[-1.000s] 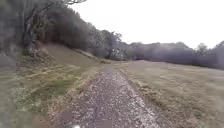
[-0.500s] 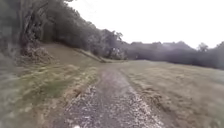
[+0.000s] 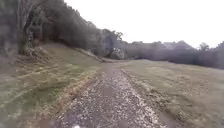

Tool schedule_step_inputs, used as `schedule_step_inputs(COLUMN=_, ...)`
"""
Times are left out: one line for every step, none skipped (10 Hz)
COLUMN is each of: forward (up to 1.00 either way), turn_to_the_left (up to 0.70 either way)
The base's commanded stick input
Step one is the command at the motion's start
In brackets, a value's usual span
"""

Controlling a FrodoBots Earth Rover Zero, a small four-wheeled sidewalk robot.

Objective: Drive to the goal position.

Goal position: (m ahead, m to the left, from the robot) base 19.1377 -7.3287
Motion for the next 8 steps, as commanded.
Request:
schedule_step_inputs(forward=0.45, turn_to_the_left=0.00)
schedule_step_inputs(forward=0.45, turn_to_the_left=0.00)
schedule_step_inputs(forward=0.45, turn_to_the_left=0.00)
schedule_step_inputs(forward=0.45, turn_to_the_left=0.00)
schedule_step_inputs(forward=0.45, turn_to_the_left=0.00)
schedule_step_inputs(forward=0.45, turn_to_the_left=0.00)
schedule_step_inputs(forward=0.45, turn_to_the_left=0.00)
schedule_step_inputs(forward=0.45, turn_to_the_left=0.00)
